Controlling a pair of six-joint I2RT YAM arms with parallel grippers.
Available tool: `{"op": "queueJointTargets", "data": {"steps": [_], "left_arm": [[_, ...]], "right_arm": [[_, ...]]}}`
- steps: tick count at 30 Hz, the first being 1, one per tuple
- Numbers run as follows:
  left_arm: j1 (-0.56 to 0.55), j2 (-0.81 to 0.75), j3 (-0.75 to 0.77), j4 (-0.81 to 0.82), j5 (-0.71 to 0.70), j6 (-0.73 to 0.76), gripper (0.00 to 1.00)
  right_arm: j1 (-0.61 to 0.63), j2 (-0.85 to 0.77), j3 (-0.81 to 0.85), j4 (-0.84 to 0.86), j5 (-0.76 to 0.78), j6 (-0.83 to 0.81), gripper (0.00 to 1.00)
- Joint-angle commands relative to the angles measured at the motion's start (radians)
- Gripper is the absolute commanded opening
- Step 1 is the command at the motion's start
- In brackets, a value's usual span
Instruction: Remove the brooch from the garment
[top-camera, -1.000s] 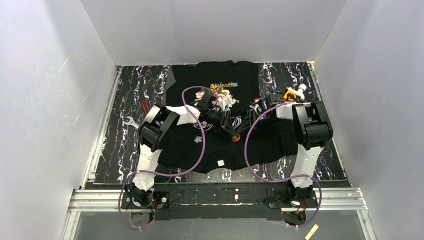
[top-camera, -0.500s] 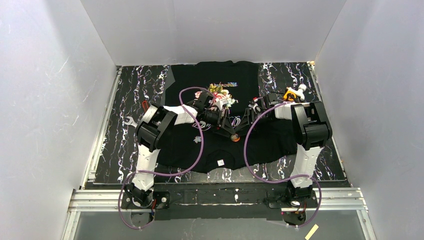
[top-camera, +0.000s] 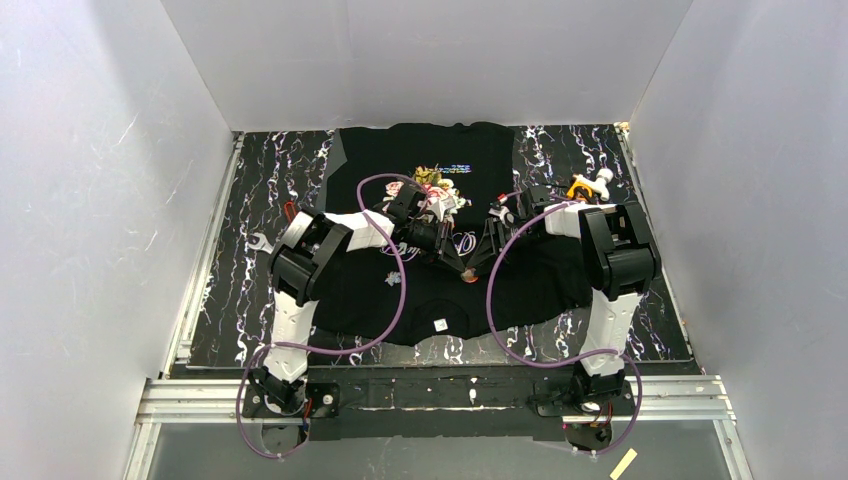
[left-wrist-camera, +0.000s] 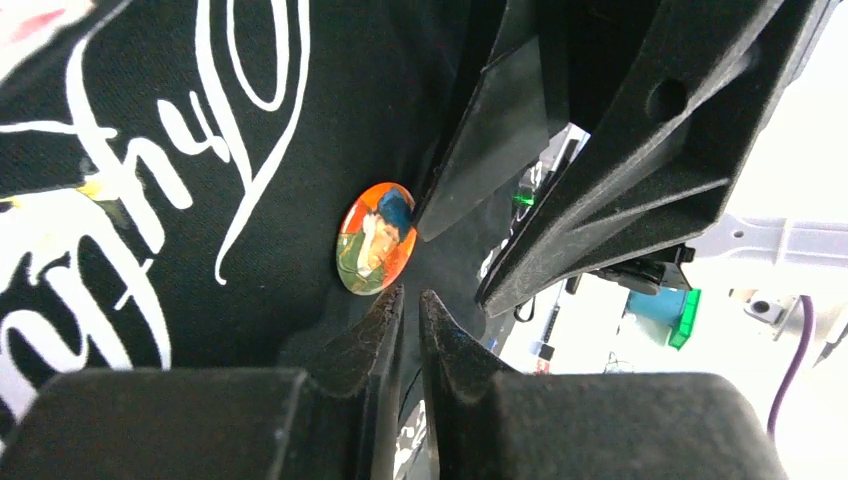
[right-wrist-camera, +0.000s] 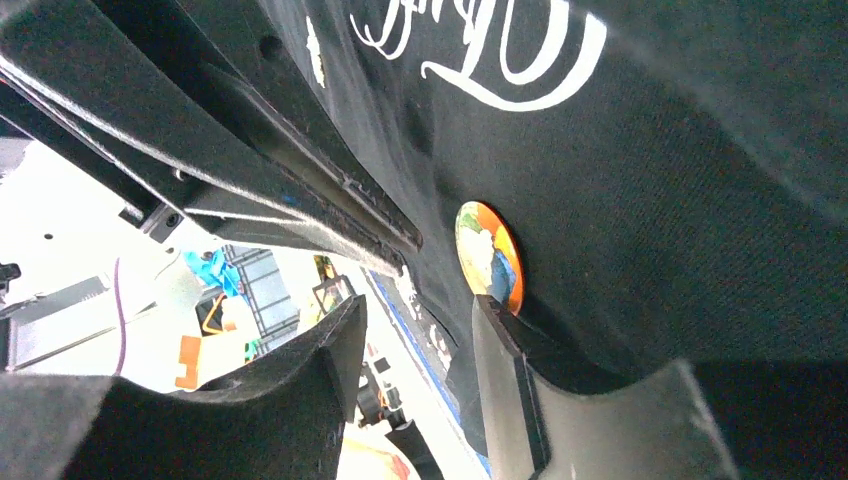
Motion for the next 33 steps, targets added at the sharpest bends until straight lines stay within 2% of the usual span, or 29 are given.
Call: {"op": "queueJointTargets", "data": {"steps": [1,9,16,33], "left_arm": [[-0.011,-0.019,0.010,-0.021,-0.044,0.024,0.09],[-0.017,0.018,0.014,-0.043,-0.071,0.045,0.07],[-0.021,0.044,0.040,-0.094,-0.088,0.071,0.06],[-0.040,0.087,0.083,-0.139,-0.104,0.091,0.04]], "right_arm": [[0.001,-0.037,-0.003,-0.071,0.018,-0.080,0.51],[-0.001,-0.030,0.004,-0.053,0.082,-0.074,0.51],[-0.030,-0.119,-0.008,-0.122,0.123,-0.132,0.52],[-0.007,-0.069,-0.042,0.062,0.097,-0.011,0.53]]}}
